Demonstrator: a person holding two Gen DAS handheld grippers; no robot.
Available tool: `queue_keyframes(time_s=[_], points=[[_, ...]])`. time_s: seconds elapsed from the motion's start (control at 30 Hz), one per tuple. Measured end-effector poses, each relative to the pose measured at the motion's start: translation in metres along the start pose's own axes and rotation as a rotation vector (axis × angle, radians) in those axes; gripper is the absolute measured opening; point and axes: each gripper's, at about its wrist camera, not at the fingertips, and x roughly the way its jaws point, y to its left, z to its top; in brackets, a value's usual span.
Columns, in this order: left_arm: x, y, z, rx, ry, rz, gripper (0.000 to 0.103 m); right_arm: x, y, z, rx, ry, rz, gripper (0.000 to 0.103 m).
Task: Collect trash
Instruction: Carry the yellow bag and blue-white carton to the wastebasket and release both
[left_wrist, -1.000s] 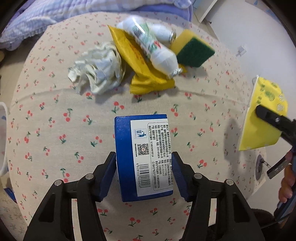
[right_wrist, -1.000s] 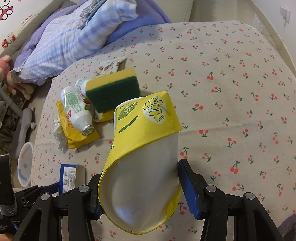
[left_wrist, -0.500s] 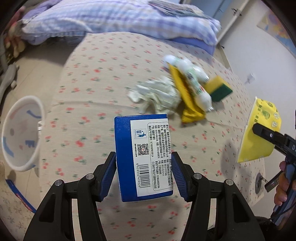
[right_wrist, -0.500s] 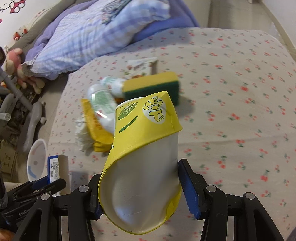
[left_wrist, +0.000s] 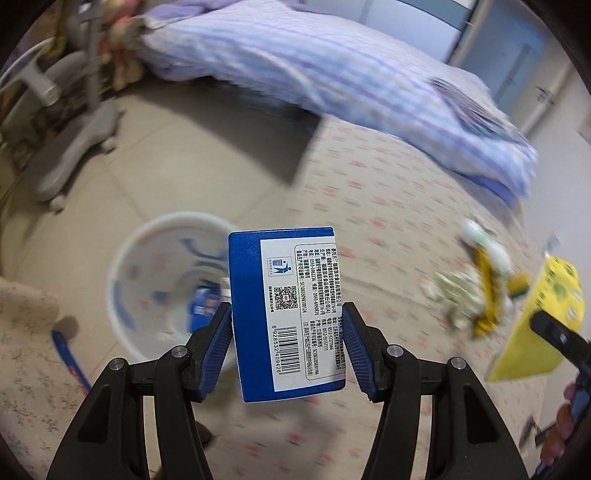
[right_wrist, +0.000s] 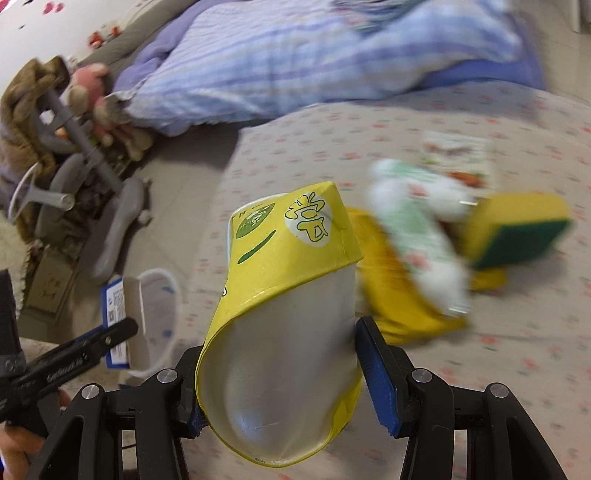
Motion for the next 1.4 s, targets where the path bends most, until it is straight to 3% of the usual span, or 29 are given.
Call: queue_keyframes(time_s=[0.17,0.37,0.43,0.5,0.53,0.73,0.87,1.23,1.33,1.4], points=[[0.028,0.061,0.012,-0.134,0.021,0.037,0.061,0.044,0.039,0.006,-0.051,0.039,0.024,0.059],[0.044,0.093,0.017,-0.201,0.034,0.047,0.063,0.096,0.068,0.009,-0.087,0.095,0.026,0.059],[0.046,0.098,0.019,-0.202,0.047,0.049,0.067,0.108,0.073,0.009,-0.086,0.110,0.027,0.059],[0.046,0.101,0.017,-0.198,0.052,0.074,0.087,0.117,0.079,0.010,-0.082,0.119,0.037,0.059],[0.043,0.104,0.015,-0.197,0.040,0.096,0.089,0.119,0.081,0.010,-0.083,0.122,0.040,0.059],[0.024,0.129,0.006,-0.208,0.017,0.159,0.094,0.140,0.108,0.004,-0.108,0.143,0.062,0.059],[0.015,0.149,-0.004,-0.231,0.028,0.145,0.095,0.160,0.130,0.000,-0.125,0.160,0.093,0.059],[-0.011,0.188,-0.022,-0.207,-0.007,0.222,0.096,0.196,0.172,-0.010,-0.165,0.190,0.130,0.059],[-0.014,0.191,-0.024,-0.197,-0.006,0.221,0.096,0.201,0.175,-0.010,-0.165,0.190,0.159,0.063],[-0.016,0.192,-0.025,-0.195,-0.007,0.216,0.097,0.201,0.178,-0.009,-0.169,0.181,0.173,0.072]])
